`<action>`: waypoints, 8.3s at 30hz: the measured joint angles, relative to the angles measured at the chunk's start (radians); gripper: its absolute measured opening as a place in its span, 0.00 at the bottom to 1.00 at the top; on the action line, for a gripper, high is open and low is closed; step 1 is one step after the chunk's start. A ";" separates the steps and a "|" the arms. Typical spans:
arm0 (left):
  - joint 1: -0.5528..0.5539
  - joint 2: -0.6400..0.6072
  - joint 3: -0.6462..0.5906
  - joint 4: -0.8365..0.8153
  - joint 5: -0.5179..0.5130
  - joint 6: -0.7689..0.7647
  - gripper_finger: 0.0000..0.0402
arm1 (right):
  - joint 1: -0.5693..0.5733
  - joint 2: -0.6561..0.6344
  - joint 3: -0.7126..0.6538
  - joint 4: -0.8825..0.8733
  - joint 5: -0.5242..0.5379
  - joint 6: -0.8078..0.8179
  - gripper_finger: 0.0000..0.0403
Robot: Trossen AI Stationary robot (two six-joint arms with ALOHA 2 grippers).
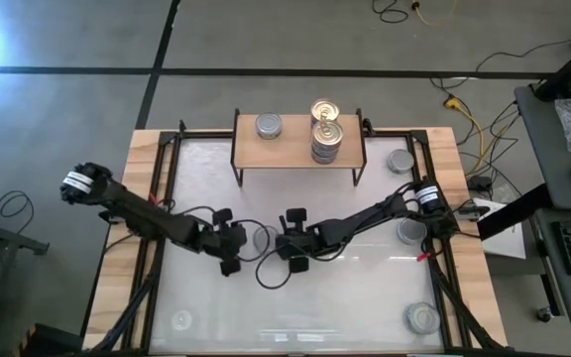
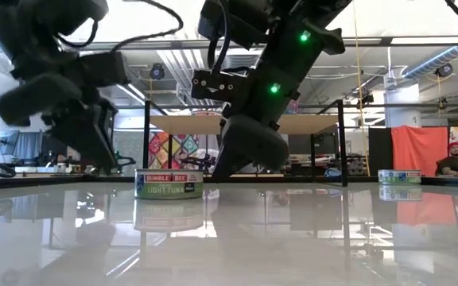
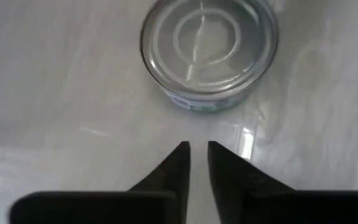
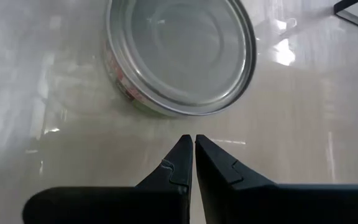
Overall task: Stack canned seafood by type on shelf
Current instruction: Put the green tuna can on the shelf, then stack the green tuna can on top of the other green tuna can on the shelf
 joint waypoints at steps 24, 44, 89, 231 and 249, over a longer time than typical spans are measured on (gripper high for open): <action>0.104 0.089 -0.228 0.634 0.118 0.217 0.98 | -0.020 -0.002 -0.001 0.039 0.007 0.036 0.03; 0.102 0.339 -0.152 0.955 0.182 0.294 1.00 | -0.022 -0.046 0.050 -0.102 -0.044 0.103 0.03; 0.458 -0.338 0.246 -0.155 0.333 0.711 0.87 | 0.047 -0.281 0.236 -0.166 0.259 -0.172 0.03; 0.823 0.096 0.589 -0.207 0.242 0.426 0.00 | 0.100 -0.383 0.297 -0.699 0.506 0.003 0.03; 0.749 0.003 0.663 -0.296 0.243 0.426 0.00 | 0.176 -0.381 0.289 -0.990 0.280 0.457 0.03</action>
